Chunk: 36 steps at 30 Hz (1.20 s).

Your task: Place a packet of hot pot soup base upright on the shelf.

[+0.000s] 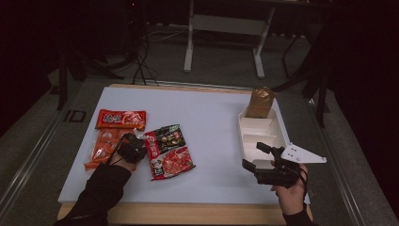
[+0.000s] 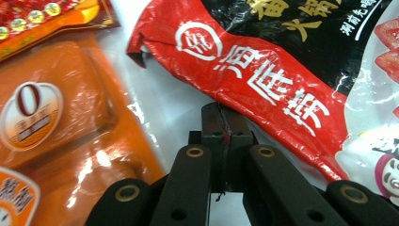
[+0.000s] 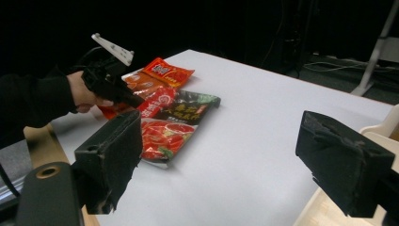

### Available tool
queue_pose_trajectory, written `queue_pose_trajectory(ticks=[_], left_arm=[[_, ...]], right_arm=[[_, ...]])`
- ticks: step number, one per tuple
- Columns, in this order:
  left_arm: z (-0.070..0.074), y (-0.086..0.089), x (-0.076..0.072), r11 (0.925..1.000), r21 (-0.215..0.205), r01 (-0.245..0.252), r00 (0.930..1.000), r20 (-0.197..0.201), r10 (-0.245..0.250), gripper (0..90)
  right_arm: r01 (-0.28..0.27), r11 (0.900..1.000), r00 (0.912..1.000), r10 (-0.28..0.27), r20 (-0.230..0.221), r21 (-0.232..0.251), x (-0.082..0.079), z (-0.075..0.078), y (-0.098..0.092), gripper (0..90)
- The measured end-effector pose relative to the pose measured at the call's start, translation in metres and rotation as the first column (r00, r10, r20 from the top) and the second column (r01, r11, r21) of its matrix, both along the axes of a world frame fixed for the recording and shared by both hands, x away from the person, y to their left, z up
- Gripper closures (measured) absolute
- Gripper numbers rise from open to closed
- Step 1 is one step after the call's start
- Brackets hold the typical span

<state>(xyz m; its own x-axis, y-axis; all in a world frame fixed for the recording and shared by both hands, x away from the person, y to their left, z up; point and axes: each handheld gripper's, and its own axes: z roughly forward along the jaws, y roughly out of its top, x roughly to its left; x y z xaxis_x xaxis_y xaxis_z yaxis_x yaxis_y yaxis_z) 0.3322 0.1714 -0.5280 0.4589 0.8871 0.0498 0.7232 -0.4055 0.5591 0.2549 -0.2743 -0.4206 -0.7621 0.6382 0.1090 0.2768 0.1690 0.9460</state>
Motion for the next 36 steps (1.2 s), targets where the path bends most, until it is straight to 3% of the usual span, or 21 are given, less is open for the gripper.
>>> queue_pose_trajectory(ticks=[10, 20, 24, 31, 33, 36], left_arm=[[0.002, -0.019, 0.008, 0.9990, -0.002, 0.045, 0.9989, -0.010, -0.045, 90.0], [0.004, -0.044, 0.012, 0.9931, -0.011, 0.117, 0.9927, -0.029, -0.117, 90.0], [0.005, -0.058, 0.008, 0.9875, -0.028, 0.155, 0.9868, -0.043, -0.156, 90.0], [0.006, -0.075, 0.002, 0.9793, -0.015, 0.202, 0.9787, -0.037, -0.202, 90.0], [0.007, -0.080, 0.000, 0.9739, 0.002, 0.227, 0.9733, -0.036, -0.227, 90.0], [0.007, -0.086, -0.001, 0.9714, -0.009, 0.237, 0.9704, -0.042, -0.238, 90.0]], right_arm=[[0.004, 1.000, 1.0000, -0.004, 0.001, 0.004, 0.001, -0.001, -0.003, 15.1], [0.004, 1.000, 1.0000, -0.004, -0.004, 0.000, 0.002, -0.003, -0.003, 15.1], [-0.002, 1.000, 0.9999, 0.002, -0.014, 0.008, 0.002, -0.004, -0.004, 15.1], [-0.007, 1.000, 0.9998, 0.007, -0.019, 0.005, 0.003, -0.006, -0.002, 15.2], [-0.004, 1.000, 0.9999, 0.004, -0.016, 0.000, 0.003, -0.006, -0.002, 15.2], [-0.005, 1.000, 0.9998, 0.005, -0.021, 0.003, 0.003, -0.007, -0.002, 15.2]])
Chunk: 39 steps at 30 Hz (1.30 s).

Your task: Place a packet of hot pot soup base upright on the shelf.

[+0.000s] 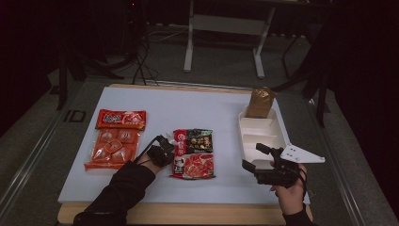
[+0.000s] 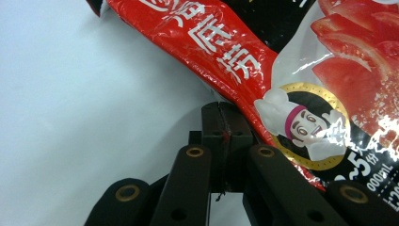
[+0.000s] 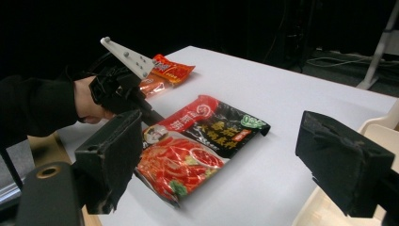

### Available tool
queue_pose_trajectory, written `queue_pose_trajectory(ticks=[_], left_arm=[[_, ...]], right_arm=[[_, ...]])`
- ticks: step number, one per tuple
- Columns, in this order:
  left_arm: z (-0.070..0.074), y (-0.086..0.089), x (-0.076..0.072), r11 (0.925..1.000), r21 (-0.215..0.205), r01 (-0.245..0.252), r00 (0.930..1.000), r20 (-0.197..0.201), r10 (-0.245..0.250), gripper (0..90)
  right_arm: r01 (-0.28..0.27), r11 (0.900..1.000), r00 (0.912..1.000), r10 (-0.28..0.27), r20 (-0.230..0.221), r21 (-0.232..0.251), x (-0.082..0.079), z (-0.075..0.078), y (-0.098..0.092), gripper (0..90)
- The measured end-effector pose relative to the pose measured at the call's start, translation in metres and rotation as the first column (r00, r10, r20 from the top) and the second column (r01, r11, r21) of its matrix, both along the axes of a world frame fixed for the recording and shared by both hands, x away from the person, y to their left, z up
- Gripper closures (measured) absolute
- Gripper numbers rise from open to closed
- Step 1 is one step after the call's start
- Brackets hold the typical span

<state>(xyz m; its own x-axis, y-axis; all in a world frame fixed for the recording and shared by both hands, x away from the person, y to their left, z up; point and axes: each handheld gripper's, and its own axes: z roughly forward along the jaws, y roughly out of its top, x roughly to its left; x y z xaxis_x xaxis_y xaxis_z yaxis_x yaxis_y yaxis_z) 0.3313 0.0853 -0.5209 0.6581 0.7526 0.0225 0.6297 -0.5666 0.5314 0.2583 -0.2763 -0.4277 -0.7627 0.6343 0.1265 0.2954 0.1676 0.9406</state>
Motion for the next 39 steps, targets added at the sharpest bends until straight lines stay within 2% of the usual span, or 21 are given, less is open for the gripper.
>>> queue_pose_trajectory(ticks=[6, 10, 15, 19, 21, 24, 28, 32, 33, 35, 36, 38, 39], left_arm=[[0.000, -0.010, 0.000, 0.9998, -0.002, 0.018, 0.9998, 0.007, -0.018, 90.0], [0.001, -0.013, 0.004, 0.9994, -0.025, 0.023, 0.9997, -0.006, -0.024, 90.0], [0.001, -0.021, 0.003, 0.9988, -0.018, 0.046, 0.9990, -0.002, -0.046, 90.0], [0.001, -0.019, 0.004, 0.9989, -0.017, 0.042, 0.9991, -0.001, -0.043, 90.0], [0.006, -0.015, 0.003, 0.9991, -0.035, 0.026, 0.9993, 0.029, -0.025, 89.9], [0.020, -0.010, 0.001, 0.9980, -0.060, 0.018, 0.9985, 0.053, -0.015, 89.8], [0.035, -0.005, 0.001, 0.9951, -0.093, 0.033, 0.9978, 0.060, -0.027, 86.9], [0.045, -0.003, 0.003, 0.9875, -0.150, 0.048, 0.9972, 0.063, -0.039, 82.2], [0.046, -0.003, 0.003, 0.9864, -0.156, 0.050, 0.9966, 0.073, -0.039, 78.2], [0.049, -0.005, 0.005, 0.9862, -0.158, 0.051, 0.9960, 0.081, -0.038, 77.3], [0.050, -0.005, 0.005, 0.9861, -0.158, 0.052, 0.9956, 0.085, -0.039, 72.8], [0.051, -0.005, 0.006, 0.9862, -0.159, 0.044, 0.9958, 0.087, -0.030, 69.8], [0.054, -0.007, 0.008, 0.9833, -0.174, 0.054, 0.9956, 0.085, -0.040, 69.8]], right_arm=[[0.000, 1.000, 1.0000, 0.000, 0.002, -0.005, 0.000, -0.001, 0.000, 15.2], [0.000, 1.000, 1.0000, 0.000, 0.005, -0.008, 0.000, -0.001, 0.000, 15.2], [0.003, 1.000, 1.0000, -0.003, 0.005, -0.013, 0.000, -0.002, -0.001, 15.2], [0.003, 1.000, 1.0000, -0.003, 0.002, -0.013, 0.001, -0.003, -0.001, 15.2], [0.001, 1.000, 1.0000, -0.001, 0.009, -0.016, 0.001, -0.004, 0.000, 15.1], [0.004, 1.000, 0.9998, -0.004, 0.019, -0.024, 0.001, -0.005, 0.000, 15.1], [-0.005, 1.000, 0.9996, 0.005, 0.029, -0.023, 0.001, -0.005, 0.001, 15.1], [-0.007, 0.999, 0.9990, 0.008, 0.043, -0.034, 0.001, -0.005, 0.004, 15.1], [-0.007, 0.999, 0.9989, 0.009, 0.045, -0.032, 0.001, -0.005, 0.004, 15.1], [-0.007, 1.000, 0.9989, 0.009, 0.046, -0.026, 0.001, -0.005, 0.004, 15.0], [-0.008, 1.000, 0.9986, 0.009, 0.052, -0.018, 0.001, -0.005, 0.003, 15.0], [-0.010, 1.000, 0.9985, 0.011, 0.054, -0.010, 0.002, -0.005, 0.003, 15.0], [-0.012, 1.000, 0.9985, 0.012, 0.053, -0.006, 0.002, -0.004, 0.003, 14.9]])
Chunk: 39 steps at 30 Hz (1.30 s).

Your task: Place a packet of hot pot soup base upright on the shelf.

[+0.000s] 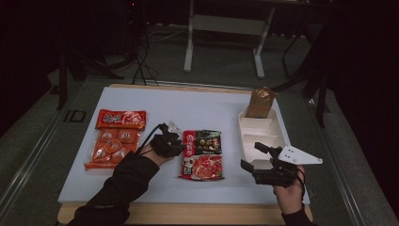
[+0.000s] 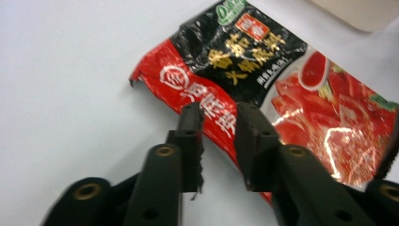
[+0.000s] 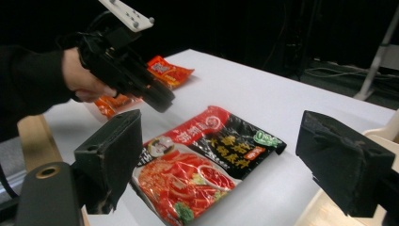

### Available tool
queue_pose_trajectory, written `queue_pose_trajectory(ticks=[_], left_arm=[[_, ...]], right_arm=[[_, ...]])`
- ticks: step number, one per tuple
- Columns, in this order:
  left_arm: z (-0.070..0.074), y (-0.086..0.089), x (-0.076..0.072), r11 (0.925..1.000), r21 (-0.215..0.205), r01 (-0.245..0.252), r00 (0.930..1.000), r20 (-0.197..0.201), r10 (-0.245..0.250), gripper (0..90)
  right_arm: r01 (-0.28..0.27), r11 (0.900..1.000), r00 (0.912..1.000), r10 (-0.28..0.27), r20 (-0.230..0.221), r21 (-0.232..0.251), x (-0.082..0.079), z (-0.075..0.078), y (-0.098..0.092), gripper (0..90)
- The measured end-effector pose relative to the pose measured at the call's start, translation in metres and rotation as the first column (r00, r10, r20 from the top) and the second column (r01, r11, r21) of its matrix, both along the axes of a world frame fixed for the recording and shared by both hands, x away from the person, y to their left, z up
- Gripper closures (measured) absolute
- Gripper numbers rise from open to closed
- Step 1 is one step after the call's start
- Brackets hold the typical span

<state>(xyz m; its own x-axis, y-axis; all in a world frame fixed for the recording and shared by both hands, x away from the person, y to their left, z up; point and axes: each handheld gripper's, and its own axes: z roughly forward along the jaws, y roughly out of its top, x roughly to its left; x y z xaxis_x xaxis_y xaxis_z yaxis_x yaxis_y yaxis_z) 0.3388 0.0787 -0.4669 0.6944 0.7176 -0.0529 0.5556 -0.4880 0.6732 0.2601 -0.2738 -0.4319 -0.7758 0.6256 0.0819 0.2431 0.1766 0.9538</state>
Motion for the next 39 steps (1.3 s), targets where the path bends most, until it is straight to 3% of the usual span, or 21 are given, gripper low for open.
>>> queue_pose_trajectory(ticks=[2, 12, 18, 22, 28, 34, 36, 39], left_arm=[[0.002, -0.002, 0.001, 1.0000, 0.003, 0.000, 0.9999, 0.010, 0.000, 62.9], [0.004, -0.004, 0.020, 0.9969, -0.068, -0.039, 0.9992, -0.001, 0.039, 51.3], [-0.010, -0.001, 0.034, 0.9891, -0.120, -0.085, 0.9963, -0.022, 0.083, 48.4], [-0.023, 0.002, 0.043, 0.9812, -0.138, -0.135, 0.9901, -0.057, 0.128, 48.3], [-0.042, 0.001, 0.056, 0.9699, -0.133, -0.204, 0.9775, -0.083, 0.194, 48.3], [-0.058, -0.006, 0.064, 0.9634, -0.143, -0.226, 0.9709, -0.112, 0.212, 48.3], [-0.060, -0.008, 0.064, 0.9629, -0.134, -0.234, 0.9702, -0.095, 0.223, 48.4], [-0.062, -0.008, 0.065, 0.9603, -0.137, -0.243, 0.9675, -0.105, 0.230, 49.2]], right_arm=[[-0.003, 1.000, 0.9999, 0.003, 0.012, 0.004, -0.001, 0.001, -0.001, 14.4], [0.015, 1.000, 0.9984, -0.013, 0.055, -0.028, -0.005, 0.002, 0.002, 13.7], [0.014, 0.998, 0.9973, -0.009, 0.072, -0.062, -0.007, 0.001, 0.005, 13.6], [0.010, 0.997, 0.9975, -0.005, 0.071, -0.071, -0.007, 0.001, 0.008, 13.6], [0.003, 0.998, 0.9983, 0.002, 0.059, -0.070, -0.008, 0.000, 0.008, 13.6], [-0.006, 0.997, 0.9990, 0.010, 0.044, -0.075, -0.007, -0.003, 0.009, 13.7], [-0.012, 0.997, 0.9991, 0.015, 0.039, -0.078, -0.007, -0.004, 0.009, 13.7], [-0.017, 0.997, 0.9992, 0.020, 0.034, -0.082, -0.006, -0.005, 0.009, 13.7]])
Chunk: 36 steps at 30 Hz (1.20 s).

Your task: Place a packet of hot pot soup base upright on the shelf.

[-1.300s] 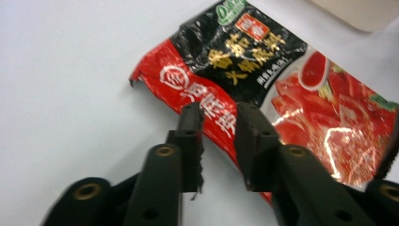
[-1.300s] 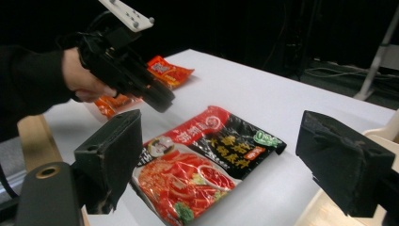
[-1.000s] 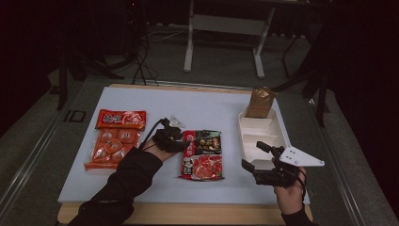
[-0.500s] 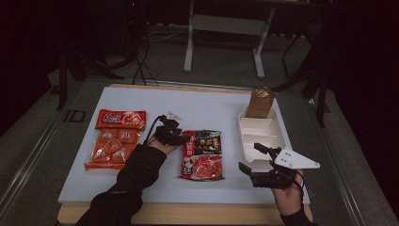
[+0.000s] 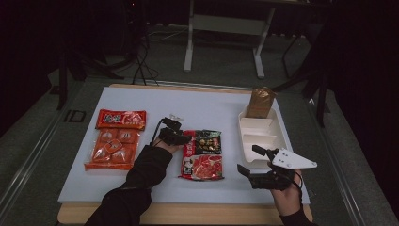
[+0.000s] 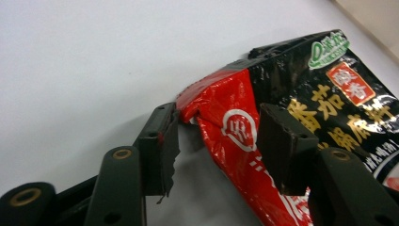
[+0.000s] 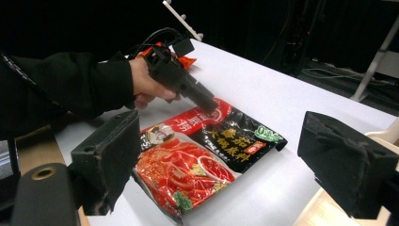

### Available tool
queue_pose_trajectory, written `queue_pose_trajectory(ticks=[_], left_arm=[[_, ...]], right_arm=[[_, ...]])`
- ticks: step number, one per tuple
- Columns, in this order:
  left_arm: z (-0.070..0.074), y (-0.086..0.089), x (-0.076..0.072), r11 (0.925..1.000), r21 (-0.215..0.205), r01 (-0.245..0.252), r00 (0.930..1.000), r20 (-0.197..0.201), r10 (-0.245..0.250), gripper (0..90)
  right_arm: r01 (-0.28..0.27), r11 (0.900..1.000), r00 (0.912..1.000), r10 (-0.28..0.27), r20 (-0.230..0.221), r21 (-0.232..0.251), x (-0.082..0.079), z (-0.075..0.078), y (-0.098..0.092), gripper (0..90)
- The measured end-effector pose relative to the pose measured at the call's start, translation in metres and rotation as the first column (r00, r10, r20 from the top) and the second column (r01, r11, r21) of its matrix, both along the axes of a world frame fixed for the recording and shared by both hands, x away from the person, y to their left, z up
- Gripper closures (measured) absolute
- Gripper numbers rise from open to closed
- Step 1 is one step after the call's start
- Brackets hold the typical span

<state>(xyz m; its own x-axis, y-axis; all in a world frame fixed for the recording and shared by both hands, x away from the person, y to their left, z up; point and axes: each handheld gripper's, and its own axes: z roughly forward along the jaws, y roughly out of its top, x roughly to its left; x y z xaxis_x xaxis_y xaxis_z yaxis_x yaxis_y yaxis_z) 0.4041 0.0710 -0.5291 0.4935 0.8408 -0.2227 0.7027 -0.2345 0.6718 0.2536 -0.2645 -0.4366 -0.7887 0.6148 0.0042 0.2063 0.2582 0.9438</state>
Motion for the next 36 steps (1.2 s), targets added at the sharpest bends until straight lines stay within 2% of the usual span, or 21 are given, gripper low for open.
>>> queue_pose_trajectory(ticks=[3, 5, 7, 8, 11, 12, 14, 16, 18, 20, 25, 26, 31, 33, 34, 36], left_arm=[[-0.001, -0.001, 0.001, 0.9999, 0.005, -0.009, 1.0000, 0.002, 0.009, 49.1], [-0.003, -0.002, 0.002, 0.9998, 0.012, -0.016, 0.9998, -0.013, 0.016, 49.1], [-0.007, -0.003, 0.003, 0.9999, -0.002, -0.010, 0.9994, -0.034, 0.010, 49.1], [-0.009, -0.004, 0.002, 1.0000, -0.002, -0.009, 0.9994, -0.032, 0.009, 49.6], [-0.011, -0.007, 0.002, 1.0000, 0.001, -0.006, 0.9998, -0.021, 0.006, 56.0], [-0.011, -0.008, 0.001, 1.0000, -0.002, 0.004, 0.9997, -0.025, -0.004, 61.4], [-0.011, -0.012, 0.000, 0.9997, 0.025, 0.002, 0.9999, -0.013, -0.002, 73.7], [-0.010, -0.014, 0.000, 0.9988, 0.048, 0.014, 0.9999, -0.009, -0.014, 77.9], [-0.008, -0.016, 0.000, 0.9987, 0.049, 0.016, 0.9998, -0.009, -0.015, 81.7], [-0.007, -0.016, 0.000, 0.9996, 0.027, 0.010, 0.9999, -0.005, -0.010, 85.7], [0.000, -0.015, -0.006, 0.9999, -0.005, 0.014, 0.9991, 0.040, -0.013, 87.3], [0.003, -0.014, -0.007, 0.9996, -0.023, 0.016, 0.9987, 0.048, -0.015, 87.3], [0.015, -0.012, -0.014, 0.9970, -0.066, 0.040, 0.9948, 0.096, -0.034, 87.7], [0.020, -0.010, -0.017, 0.9934, -0.105, 0.045, 0.9933, 0.111, -0.034, 87.9], [0.023, -0.010, -0.019, 0.9932, -0.105, 0.050, 0.9918, 0.122, -0.037, 87.9], [0.028, -0.010, -0.024, 0.9920, -0.114, 0.054, 0.9886, 0.146, -0.037, 88.0]], right_arm=[[-0.001, 1.000, 1.0000, 0.001, -0.005, -0.003, 0.001, -0.001, 0.001, 13.7], [-0.001, 1.000, 1.0000, 0.001, -0.004, -0.005, 0.000, -0.001, 0.001, 13.7], [-0.003, 1.000, 1.0000, 0.003, -0.001, -0.006, 0.000, 0.000, 0.001, 13.7], [-0.004, 1.000, 1.0000, 0.004, 0.000, -0.006, 0.000, 0.000, 0.001, 13.7], [-0.007, 1.000, 1.0000, 0.007, -0.004, -0.004, 0.001, -0.001, 0.001, 13.6], [-0.006, 1.000, 0.9999, 0.006, -0.009, -0.003, 0.001, -0.002, 0.001, 13.7], [-0.009, 1.000, 0.9999, 0.009, -0.014, -0.005, 0.002, -0.002, 0.001, 13.7], [-0.014, 1.000, 0.9998, 0.014, -0.015, -0.005, 0.002, -0.003, 0.002, 13.7], [-0.015, 1.000, 0.9997, 0.015, -0.019, -0.002, 0.002, -0.003, 0.002, 13.7], [-0.016, 1.000, 0.9997, 0.016, -0.018, -0.004, 0.002, -0.003, 0.003, 13.7], [-0.003, 1.000, 0.9998, 0.003, -0.019, 0.004, 0.002, -0.002, 0.000, 14.3], [0.004, 1.000, 0.9999, -0.004, -0.014, 0.002, 0.003, -0.002, -0.001, 14.8], [0.041, 0.999, 0.9990, -0.041, 0.018, 0.002, 0.000, 0.002, -0.003, 14.8], [0.045, 0.999, 0.9988, -0.045, 0.020, 0.005, -0.001, 0.005, -0.003, 14.5], [0.049, 0.999, 0.9984, -0.049, 0.028, 0.011, -0.001, 0.006, -0.003, 13.8], [0.047, 0.999, 0.9982, -0.046, 0.039, -0.012, -0.001, 0.007, -0.002, 13.8]])
